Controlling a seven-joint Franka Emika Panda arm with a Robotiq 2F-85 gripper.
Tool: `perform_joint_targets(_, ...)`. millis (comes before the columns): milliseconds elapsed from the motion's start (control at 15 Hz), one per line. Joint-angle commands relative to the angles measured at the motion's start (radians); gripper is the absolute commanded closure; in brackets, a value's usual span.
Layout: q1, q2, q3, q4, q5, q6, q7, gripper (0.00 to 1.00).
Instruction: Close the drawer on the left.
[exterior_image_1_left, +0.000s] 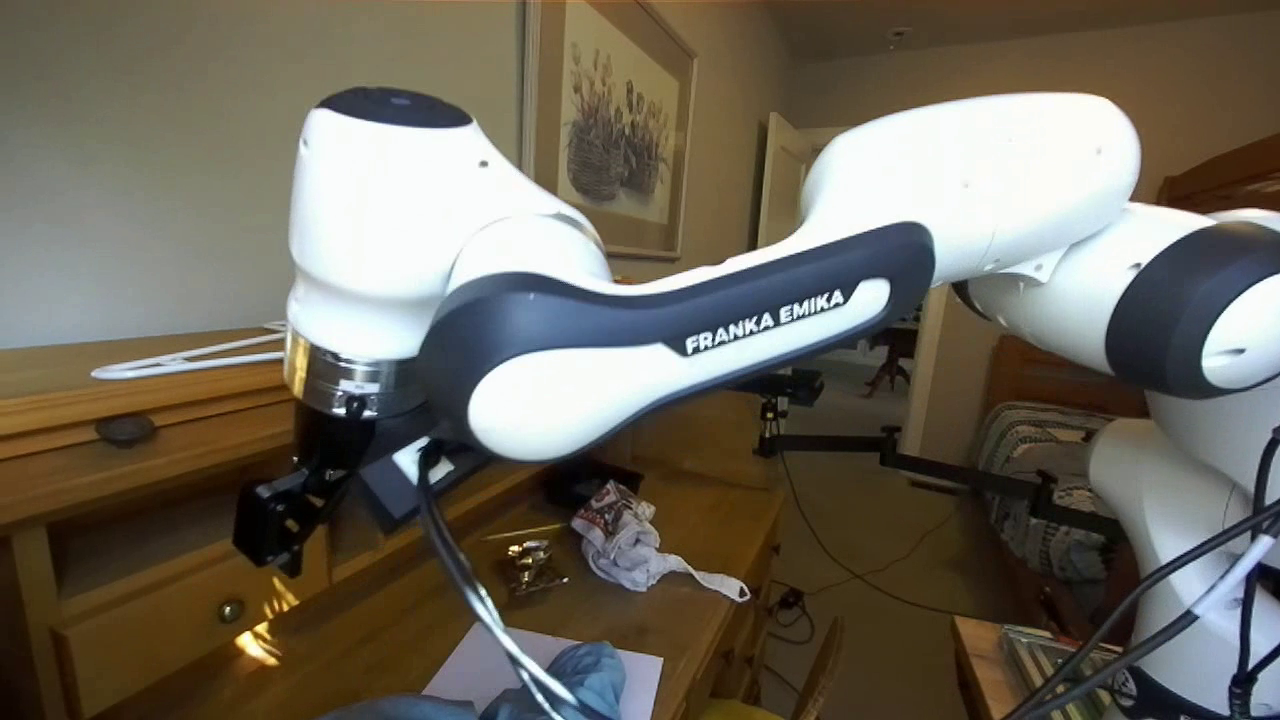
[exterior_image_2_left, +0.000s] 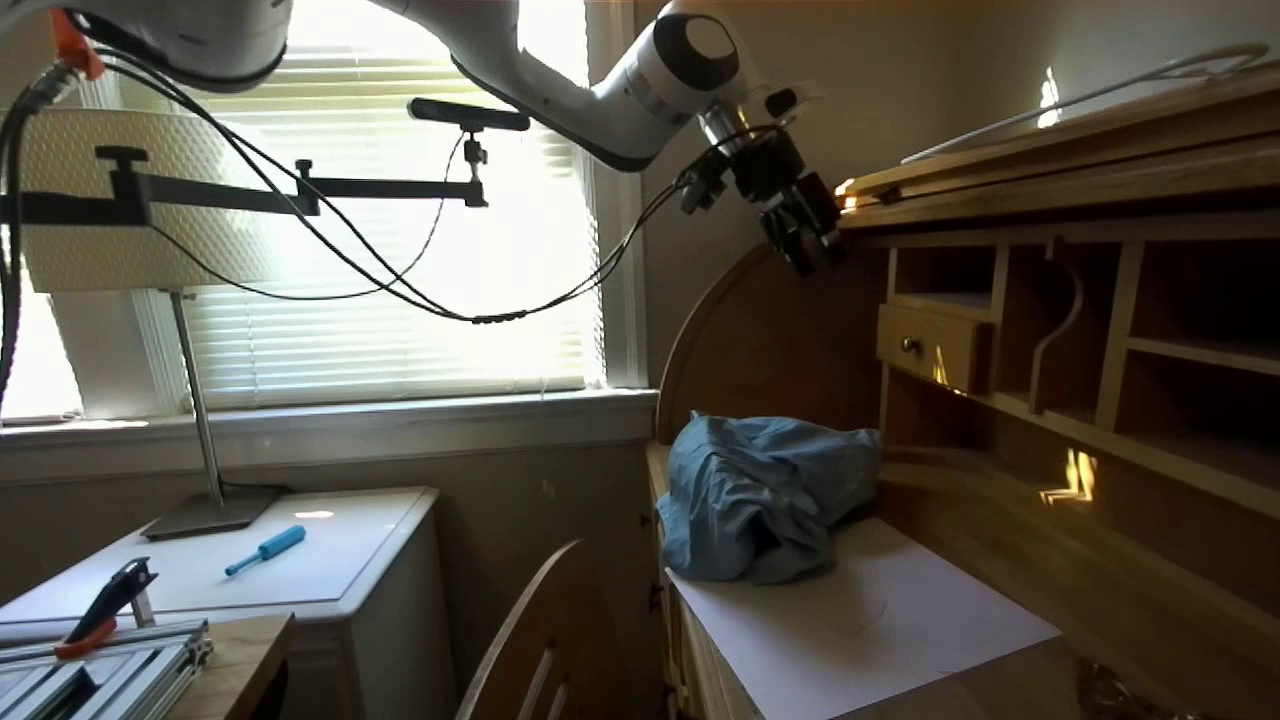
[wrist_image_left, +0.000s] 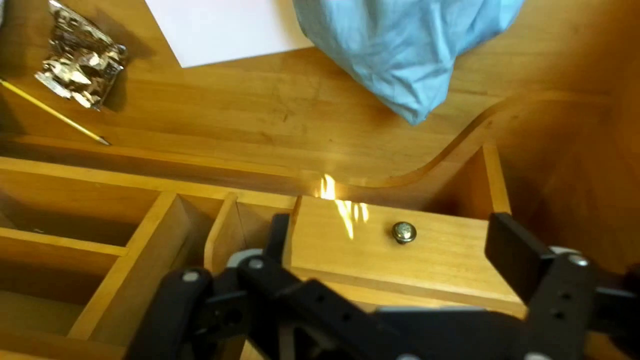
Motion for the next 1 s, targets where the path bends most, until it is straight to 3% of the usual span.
perform_joint_targets(0, -0.020, -0.161, 0.057, -0.120, 0.074, -0.138, -0.151, 0.00)
perform_joint_targets(267, -0.048, -0.235, 0.073, -0.106, 0.159, -0.361, -0.280, 0.00)
perform_joint_targets(533, -0.063, -0.254, 0.057, -0.079, 0.177, -0.515, -0.314, 0.00)
perform_joint_targets(667, -0.067, -0.254, 0.055, -0.093, 0.170, -0.457, -0.312, 0.00)
perform_joint_targets(933, -0.062, -0.235, 0.049, -0.067, 0.146, -0.475, -0.291, 0.00)
